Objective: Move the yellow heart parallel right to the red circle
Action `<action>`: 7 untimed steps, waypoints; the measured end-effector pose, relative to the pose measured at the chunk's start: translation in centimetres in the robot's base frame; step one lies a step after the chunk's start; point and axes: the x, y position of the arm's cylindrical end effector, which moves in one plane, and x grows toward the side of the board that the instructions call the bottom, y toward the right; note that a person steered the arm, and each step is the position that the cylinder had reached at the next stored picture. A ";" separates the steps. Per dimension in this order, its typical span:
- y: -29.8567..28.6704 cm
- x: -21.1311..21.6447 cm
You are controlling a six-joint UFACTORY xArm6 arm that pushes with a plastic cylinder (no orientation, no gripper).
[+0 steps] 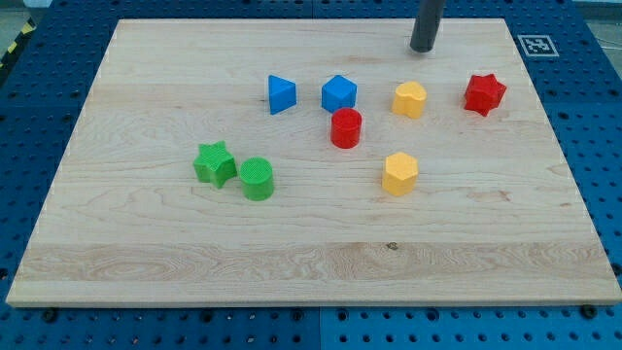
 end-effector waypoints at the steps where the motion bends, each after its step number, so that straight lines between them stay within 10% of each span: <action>1: -1.8 0.0; 7: -1.9 9.6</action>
